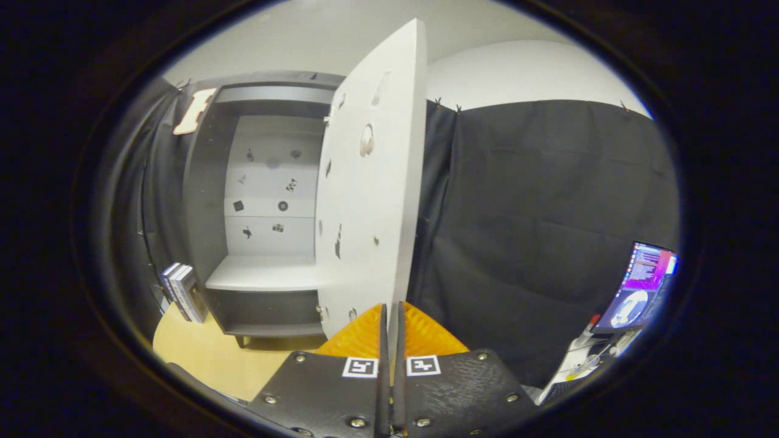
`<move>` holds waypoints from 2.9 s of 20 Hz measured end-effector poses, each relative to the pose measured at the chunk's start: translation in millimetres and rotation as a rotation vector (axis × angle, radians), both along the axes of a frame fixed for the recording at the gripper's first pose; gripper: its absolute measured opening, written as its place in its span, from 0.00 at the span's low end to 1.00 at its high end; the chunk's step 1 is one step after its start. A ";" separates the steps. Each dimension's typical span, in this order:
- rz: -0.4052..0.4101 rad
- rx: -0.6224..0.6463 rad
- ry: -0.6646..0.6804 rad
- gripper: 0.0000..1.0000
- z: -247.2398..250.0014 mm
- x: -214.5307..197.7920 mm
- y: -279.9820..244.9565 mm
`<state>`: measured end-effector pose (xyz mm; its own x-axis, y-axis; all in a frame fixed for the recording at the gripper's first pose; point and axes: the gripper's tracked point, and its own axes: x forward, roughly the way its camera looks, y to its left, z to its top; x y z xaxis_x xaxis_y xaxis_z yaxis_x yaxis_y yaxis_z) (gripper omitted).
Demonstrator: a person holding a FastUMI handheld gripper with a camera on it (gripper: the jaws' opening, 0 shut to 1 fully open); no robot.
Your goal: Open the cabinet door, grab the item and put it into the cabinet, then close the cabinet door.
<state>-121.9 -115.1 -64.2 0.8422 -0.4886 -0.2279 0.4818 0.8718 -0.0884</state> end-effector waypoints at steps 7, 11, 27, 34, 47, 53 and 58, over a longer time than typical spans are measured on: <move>0.099 0.017 -0.013 0.03 -1.6 18.2 54.1; 0.193 0.032 0.024 0.03 -27.3 42.6 95.1; 0.428 0.150 0.373 0.24 -197.6 79.4 168.6; 0.513 0.162 0.505 0.63 -259.2 89.2 186.5; 0.560 0.183 0.796 0.66 -390.8 69.6 189.5; 0.566 0.186 0.907 0.66 -439.0 58.8 185.1; 0.573 0.227 0.979 0.66 -469.8 48.6 186.9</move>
